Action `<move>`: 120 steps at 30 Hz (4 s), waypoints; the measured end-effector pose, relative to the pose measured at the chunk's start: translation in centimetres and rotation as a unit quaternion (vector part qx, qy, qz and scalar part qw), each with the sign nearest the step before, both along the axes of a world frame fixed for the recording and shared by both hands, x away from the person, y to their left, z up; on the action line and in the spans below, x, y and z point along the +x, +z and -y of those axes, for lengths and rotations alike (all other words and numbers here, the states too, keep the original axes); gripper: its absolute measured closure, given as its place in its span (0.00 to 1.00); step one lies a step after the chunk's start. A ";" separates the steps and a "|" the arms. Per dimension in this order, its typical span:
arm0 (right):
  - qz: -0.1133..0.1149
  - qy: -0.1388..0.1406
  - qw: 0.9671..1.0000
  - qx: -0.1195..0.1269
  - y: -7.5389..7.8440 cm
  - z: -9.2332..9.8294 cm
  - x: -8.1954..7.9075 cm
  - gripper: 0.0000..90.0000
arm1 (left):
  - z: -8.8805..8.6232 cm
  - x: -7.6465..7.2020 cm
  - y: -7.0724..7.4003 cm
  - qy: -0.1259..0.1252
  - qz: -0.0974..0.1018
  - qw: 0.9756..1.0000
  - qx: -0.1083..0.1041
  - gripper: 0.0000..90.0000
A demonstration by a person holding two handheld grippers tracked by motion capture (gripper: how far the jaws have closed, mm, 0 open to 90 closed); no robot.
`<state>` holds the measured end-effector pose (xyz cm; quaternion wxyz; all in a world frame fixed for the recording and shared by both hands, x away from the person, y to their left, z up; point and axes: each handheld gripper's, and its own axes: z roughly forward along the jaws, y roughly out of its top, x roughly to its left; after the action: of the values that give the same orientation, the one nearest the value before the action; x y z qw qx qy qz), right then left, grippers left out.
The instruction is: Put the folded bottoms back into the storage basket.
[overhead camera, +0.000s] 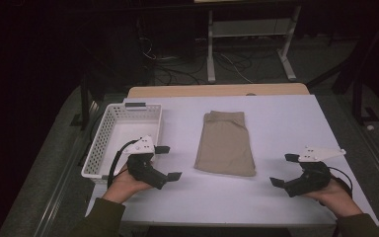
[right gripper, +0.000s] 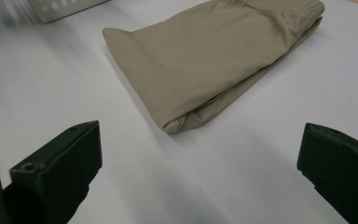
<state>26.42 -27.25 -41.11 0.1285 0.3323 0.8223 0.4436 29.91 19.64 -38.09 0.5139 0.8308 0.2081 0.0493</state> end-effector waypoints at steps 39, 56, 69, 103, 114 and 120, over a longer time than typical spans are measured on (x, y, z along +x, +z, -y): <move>-0.007 0.036 0.999 0.000 0.4 -2.4 1.3 0.00 | 0.1 1.0 0.3 -0.011 -0.009 1.000 0.004 0.00; -0.007 0.044 0.999 0.000 0.6 -2.9 1.9 0.00 | -0.1 1.0 -0.1 -0.011 -0.021 1.000 -0.004 0.00; -0.007 0.053 0.999 0.009 0.8 -3.4 2.7 0.00 | -0.3 1.1 -0.1 -0.009 -0.023 1.000 -0.015 0.00; -0.001 0.067 0.998 0.011 1.4 -5.3 4.4 0.00 | -0.2 1.1 -0.2 -0.009 -0.024 1.000 -0.009 0.00; -0.004 0.075 0.997 0.011 1.3 -6.3 5.0 0.00 | -0.3 1.1 -0.2 -0.009 -0.024 1.000 -0.011 0.00; -0.006 0.080 0.997 0.010 1.4 -6.7 5.3 0.00 | -0.3 1.1 -0.2 -0.010 -0.024 1.000 -0.012 0.00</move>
<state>31.76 -20.55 -39.73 0.0847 0.2696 0.8426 0.4584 31.05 19.94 -38.27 0.5193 0.8273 0.2130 0.0218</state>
